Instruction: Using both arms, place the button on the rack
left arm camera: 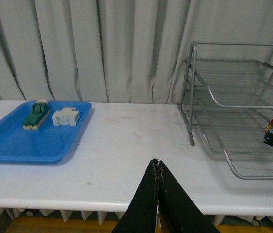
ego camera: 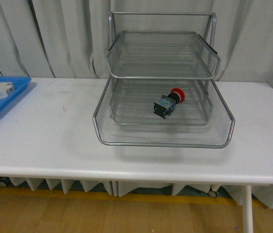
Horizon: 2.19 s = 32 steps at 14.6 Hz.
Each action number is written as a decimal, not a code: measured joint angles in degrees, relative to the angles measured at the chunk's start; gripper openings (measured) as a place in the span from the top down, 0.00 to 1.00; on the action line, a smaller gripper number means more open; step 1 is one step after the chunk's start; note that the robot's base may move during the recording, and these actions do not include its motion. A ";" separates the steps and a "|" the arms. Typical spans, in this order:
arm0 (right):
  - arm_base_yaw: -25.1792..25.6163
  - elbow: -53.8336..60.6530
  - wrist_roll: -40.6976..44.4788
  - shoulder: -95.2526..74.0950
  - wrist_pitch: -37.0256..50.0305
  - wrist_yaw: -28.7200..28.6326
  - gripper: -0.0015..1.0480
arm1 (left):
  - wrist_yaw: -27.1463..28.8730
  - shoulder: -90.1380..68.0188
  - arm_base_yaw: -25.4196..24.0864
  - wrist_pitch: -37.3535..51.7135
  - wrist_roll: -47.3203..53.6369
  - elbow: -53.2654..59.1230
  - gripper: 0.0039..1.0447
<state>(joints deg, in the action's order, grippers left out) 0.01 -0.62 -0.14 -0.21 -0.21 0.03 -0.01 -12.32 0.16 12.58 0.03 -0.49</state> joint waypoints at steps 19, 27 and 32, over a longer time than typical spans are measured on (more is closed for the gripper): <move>-16.28 -37.42 -18.34 -73.42 16.46 4.31 0.06 | 0.02 11.80 0.00 -12.74 -0.02 -0.04 0.06; -26.32 -54.62 -23.28 -98.90 2.80 0.55 0.72 | 0.02 11.80 0.00 -12.76 -0.02 -0.04 0.06; -28.89 -55.98 -22.93 -107.54 -1.18 -1.36 0.98 | 0.02 11.80 0.00 -12.76 -0.02 -0.04 0.06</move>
<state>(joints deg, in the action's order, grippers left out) -28.88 -56.60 -23.07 -107.74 -1.39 -1.32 0.01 -0.51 0.16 -0.19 0.01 -0.54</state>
